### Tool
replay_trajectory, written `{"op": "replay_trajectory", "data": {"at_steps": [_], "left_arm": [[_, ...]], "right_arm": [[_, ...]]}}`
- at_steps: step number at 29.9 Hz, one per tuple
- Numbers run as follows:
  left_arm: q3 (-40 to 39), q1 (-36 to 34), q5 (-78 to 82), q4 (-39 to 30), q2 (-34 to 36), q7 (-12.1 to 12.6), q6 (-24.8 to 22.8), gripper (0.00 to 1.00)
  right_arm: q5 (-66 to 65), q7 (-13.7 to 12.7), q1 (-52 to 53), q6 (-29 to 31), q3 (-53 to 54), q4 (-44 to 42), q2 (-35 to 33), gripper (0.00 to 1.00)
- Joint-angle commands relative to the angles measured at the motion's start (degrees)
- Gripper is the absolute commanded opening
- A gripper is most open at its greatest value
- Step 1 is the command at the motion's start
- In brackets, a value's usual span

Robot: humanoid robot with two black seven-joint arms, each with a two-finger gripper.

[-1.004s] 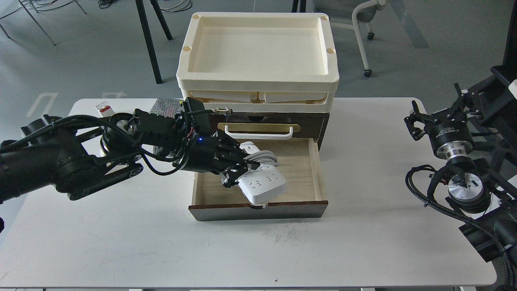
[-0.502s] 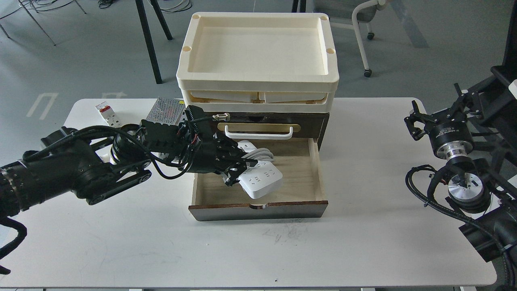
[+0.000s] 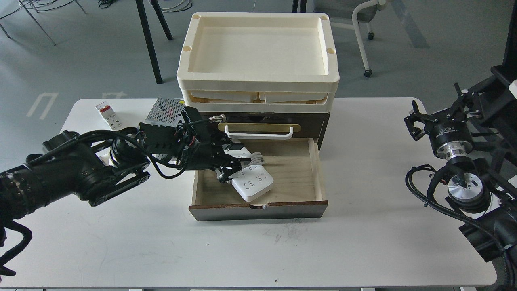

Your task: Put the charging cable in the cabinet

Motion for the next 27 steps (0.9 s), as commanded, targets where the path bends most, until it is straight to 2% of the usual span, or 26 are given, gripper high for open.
{"op": "replay_trajectory", "data": {"at_steps": [1,3,6,11,14,18,20,24,27], "left_arm": [[-0.29,0.16,-1.1,-6.21,1.95,-1.84,1.8,0.78],[-2.48,0.24,-4.95,-11.74,4.41,-3.4,1.63,0.78],[-7.31,0.94,-13.56,-17.55,6.44,-3.4,1.54,0.79],[-12.24,2.61,-21.48,-23.09,10.21,-3.4,1.02,0.79],[-16.27,2.7,-31.56,-26.0,13.29,-3.4,-2.66,0.79],[-28.21,2.7,-56.76,-24.96,13.91,-3.4,-10.57,0.8],[-33.14,2.79,-69.68,-23.12,14.09,-3.4,-13.74,0.85],[-40.27,3.58,-92.98,-18.73,14.18,1.74,-14.19,0.99],[-43.79,3.58,-103.38,-10.66,14.0,3.68,-14.8,0.99]], "right_arm": [[0.0,0.0,0.0,-0.01,0.0,-0.01,0.0,1.0],[0.0,0.0,0.0,-0.01,0.0,-0.01,0.0,1.0],[0.0,0.0,-0.09,-0.01,0.0,-0.01,0.0,1.0],[0.0,0.0,-0.09,0.0,0.0,-0.01,0.0,1.0],[0.0,-0.09,-0.09,-0.01,0.0,-0.19,-0.09,1.0],[0.0,-0.09,0.26,-0.09,0.0,-0.63,-0.09,1.0],[0.0,-0.09,0.26,-0.18,0.0,-0.63,-0.09,1.0],[0.0,-0.26,0.26,-0.18,0.0,-0.63,0.0,1.0],[0.0,-0.61,0.26,-0.01,-0.09,-0.63,0.09,1.0]]}}
